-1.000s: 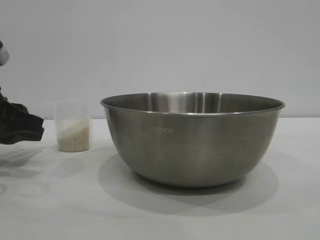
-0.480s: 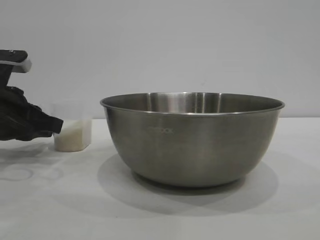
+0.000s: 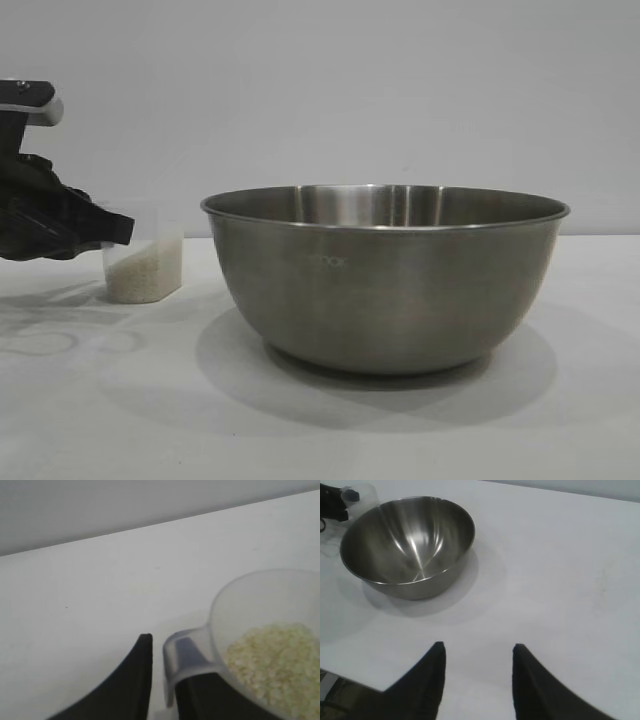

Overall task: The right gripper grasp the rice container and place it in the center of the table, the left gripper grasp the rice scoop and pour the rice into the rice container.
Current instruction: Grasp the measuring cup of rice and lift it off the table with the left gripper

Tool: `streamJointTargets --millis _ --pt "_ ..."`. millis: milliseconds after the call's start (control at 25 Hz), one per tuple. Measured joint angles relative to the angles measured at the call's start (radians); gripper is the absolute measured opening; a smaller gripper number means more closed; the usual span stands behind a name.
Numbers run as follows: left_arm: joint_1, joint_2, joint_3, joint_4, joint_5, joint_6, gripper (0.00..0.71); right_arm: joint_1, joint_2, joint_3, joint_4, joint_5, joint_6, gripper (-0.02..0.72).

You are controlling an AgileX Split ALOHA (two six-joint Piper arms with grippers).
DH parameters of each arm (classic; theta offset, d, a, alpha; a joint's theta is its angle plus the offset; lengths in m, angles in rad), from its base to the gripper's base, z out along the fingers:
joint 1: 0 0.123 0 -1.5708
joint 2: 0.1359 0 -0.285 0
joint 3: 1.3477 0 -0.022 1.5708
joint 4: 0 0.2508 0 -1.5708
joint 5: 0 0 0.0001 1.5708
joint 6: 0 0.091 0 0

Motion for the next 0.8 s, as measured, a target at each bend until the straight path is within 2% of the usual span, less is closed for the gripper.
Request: streamJointTargets --millis 320,560,680,800 --pt "0.000 -0.056 0.000 0.038 0.006 0.043 0.000 0.000 0.000 0.000 -0.002 0.000 0.000 0.265" --pt "-0.007 -0.190 0.000 0.170 0.006 0.173 0.000 0.000 0.000 0.000 -0.002 0.000 0.000 0.265" --pt "-0.045 -0.262 0.000 0.177 0.006 0.285 0.000 0.000 0.000 0.000 -0.002 0.000 0.000 0.265" --pt "-0.123 -0.315 0.000 0.159 0.004 0.463 0.000 0.000 0.000 0.000 -0.002 0.000 0.000 0.265"
